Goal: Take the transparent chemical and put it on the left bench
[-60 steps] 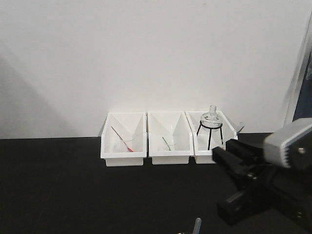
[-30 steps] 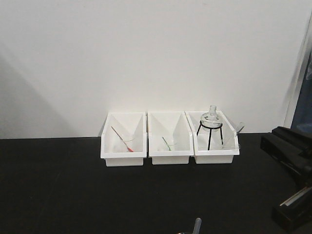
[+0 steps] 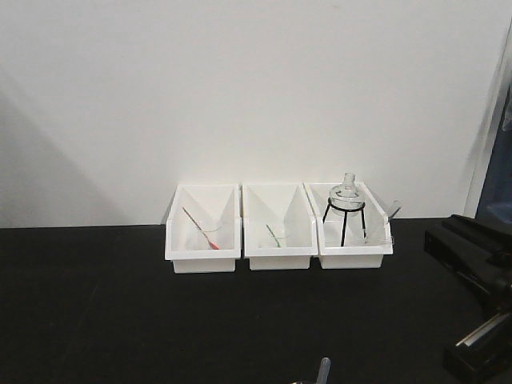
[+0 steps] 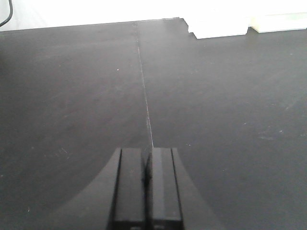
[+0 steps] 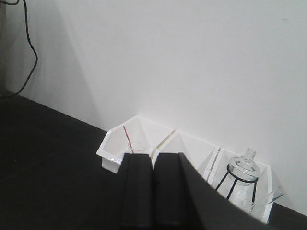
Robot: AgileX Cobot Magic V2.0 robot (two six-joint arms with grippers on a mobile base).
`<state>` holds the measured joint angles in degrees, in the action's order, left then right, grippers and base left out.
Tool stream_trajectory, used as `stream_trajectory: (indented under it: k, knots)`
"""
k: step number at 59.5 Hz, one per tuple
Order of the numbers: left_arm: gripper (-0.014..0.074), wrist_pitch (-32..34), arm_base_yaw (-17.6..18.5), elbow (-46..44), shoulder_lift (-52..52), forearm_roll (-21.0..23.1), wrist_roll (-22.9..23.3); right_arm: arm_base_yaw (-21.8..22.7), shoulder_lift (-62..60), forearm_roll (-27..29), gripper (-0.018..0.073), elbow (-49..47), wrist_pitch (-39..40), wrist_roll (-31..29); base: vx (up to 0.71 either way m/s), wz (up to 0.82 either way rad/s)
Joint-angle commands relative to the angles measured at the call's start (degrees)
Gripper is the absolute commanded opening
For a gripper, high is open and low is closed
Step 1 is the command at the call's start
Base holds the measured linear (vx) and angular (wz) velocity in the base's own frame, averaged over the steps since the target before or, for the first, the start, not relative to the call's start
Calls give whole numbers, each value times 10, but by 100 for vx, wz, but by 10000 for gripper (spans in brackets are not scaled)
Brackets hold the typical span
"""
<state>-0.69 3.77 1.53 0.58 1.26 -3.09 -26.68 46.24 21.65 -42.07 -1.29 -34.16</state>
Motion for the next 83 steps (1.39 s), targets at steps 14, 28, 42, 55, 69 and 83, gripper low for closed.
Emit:
stream_trajectory:
  k: [14, 28, 42, 55, 69, 83]
  knots:
    - [-3, 45, 1, 9, 11, 0, 4, 117, -74, -266, -7, 87, 93, 329, 0, 0]
    - [-3, 45, 1, 9, 11, 0, 4, 256, -264, -259, -7, 274, 71, 358, 0, 0]
    - [-3, 45, 1, 9, 11, 0, 4, 276, -447, -261, -7, 418, -13, 367, 0, 0]
    - [-3, 45, 1, 9, 11, 0, 4, 274, -475, -261, -7, 443, 6, 375, 0, 0]
    - [-3, 45, 1, 9, 11, 0, 4, 274, -475, -261, -7, 443, 6, 375, 0, 0]
    - [-3, 45, 1, 9, 11, 0, 4, 274, -475, -261, -7, 443, 6, 375, 0, 0]
